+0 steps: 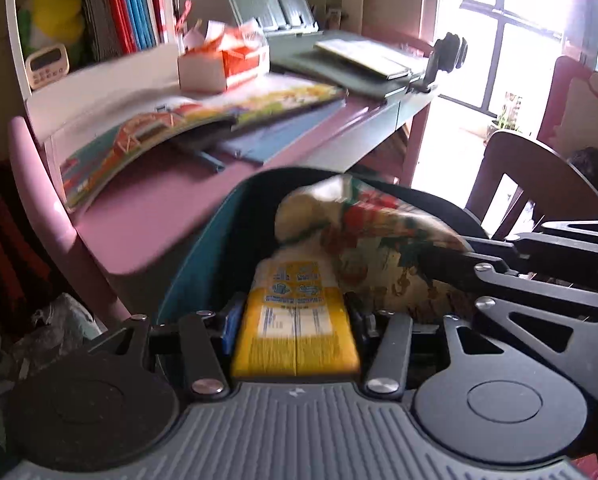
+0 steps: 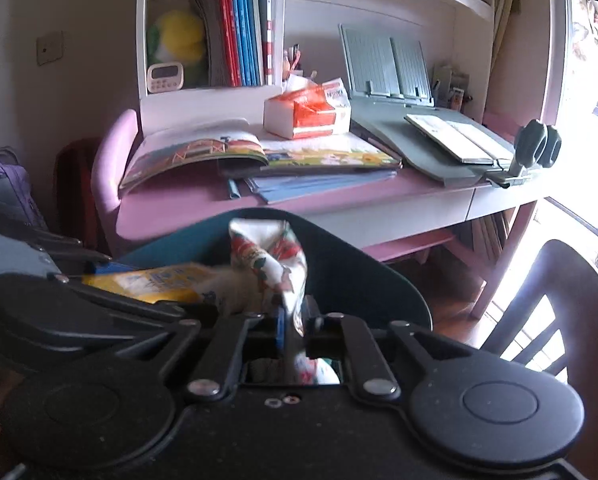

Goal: Collect trash
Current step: 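Carry bottle and tote bag over green bin and open both tools, then move both open tools back down toward the floor trash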

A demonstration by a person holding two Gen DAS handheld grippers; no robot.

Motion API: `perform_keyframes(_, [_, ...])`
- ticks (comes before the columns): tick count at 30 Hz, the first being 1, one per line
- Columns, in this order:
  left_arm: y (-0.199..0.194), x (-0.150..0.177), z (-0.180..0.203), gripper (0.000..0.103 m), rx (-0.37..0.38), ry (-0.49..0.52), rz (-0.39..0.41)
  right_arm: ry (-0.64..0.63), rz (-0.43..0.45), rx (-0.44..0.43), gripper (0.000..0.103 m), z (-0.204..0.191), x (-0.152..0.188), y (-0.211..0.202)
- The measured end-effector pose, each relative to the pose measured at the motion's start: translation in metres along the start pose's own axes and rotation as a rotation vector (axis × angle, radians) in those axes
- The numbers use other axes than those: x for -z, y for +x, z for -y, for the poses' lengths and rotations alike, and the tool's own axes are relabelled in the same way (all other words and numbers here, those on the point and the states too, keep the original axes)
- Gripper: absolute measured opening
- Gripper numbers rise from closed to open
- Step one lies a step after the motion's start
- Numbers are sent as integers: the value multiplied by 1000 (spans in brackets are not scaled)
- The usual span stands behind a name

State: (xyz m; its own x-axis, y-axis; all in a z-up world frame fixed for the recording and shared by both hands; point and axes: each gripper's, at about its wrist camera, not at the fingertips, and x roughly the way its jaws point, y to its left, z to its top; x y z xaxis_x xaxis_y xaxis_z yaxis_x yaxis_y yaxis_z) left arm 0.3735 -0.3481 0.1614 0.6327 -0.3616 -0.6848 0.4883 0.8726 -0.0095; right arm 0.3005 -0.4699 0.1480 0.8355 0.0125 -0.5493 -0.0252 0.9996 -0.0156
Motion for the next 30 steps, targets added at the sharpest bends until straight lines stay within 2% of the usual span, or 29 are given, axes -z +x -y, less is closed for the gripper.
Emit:
perform_keyframes(4, [-1, 4, 0, 51, -8, 23, -2, -17, -4, -1, 23, 0, 3, -5])
perform_keyframes(14, [-48, 4, -9, 57, 26, 6, 77, -25, 42, -24, 32, -9, 3, -47])
perform_keyframes(17, [-67, 9, -15, 63, 24, -1, 92, -42, 60, -42, 39, -20, 4, -62])
perform_keyframes(27, [-133, 47, -53, 63, -8, -27, 135, -86, 89, -139, 42, -74, 7, -102])
perform_keyframes(30, [-150, 64, -69, 64, -39, -44, 140, -106, 89, -186, 43, -97, 12, -108])
